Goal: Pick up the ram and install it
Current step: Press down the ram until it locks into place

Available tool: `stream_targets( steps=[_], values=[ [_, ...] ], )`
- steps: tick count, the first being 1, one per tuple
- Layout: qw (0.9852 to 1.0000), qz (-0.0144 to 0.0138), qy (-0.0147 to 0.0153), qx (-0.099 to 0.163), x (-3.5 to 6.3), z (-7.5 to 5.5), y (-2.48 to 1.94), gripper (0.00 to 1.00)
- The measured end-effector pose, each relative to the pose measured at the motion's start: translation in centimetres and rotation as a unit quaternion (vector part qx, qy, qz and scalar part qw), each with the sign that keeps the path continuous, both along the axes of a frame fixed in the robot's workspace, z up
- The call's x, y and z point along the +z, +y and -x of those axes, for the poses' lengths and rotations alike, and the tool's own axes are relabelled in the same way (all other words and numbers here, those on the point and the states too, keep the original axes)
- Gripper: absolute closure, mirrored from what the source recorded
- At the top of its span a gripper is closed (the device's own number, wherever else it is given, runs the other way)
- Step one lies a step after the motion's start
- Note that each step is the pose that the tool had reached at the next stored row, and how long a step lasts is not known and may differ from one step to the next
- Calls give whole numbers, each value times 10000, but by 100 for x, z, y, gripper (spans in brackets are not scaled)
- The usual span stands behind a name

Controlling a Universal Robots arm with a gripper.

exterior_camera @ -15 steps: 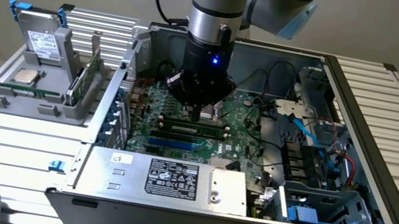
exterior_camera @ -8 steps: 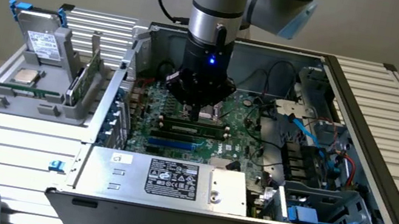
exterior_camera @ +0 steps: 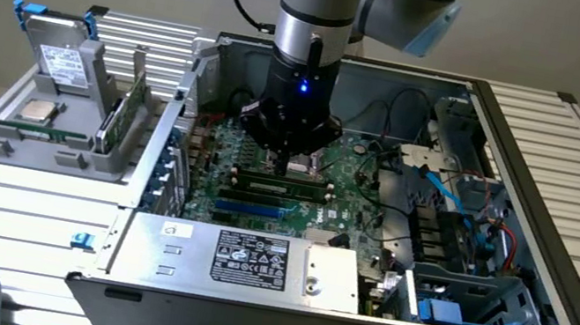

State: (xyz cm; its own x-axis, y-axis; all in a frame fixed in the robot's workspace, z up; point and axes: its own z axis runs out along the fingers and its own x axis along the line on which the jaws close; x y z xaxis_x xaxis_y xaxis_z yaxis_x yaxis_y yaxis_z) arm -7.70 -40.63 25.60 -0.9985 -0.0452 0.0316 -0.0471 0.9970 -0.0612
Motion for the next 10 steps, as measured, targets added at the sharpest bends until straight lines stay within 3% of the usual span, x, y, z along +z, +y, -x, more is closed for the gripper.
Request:
stream_targets(
  steps=[3, 7, 9, 10],
  values=[
    [9998, 1, -1, -201, 0, 0, 0, 89],
    [9991, -1, -26, -425, 0, 0, 0, 89],
    [9987, 1, -63, -507, 0, 0, -1, 89],
    [9986, 6, -100, -527, 0, 0, 0, 89]
  ],
)
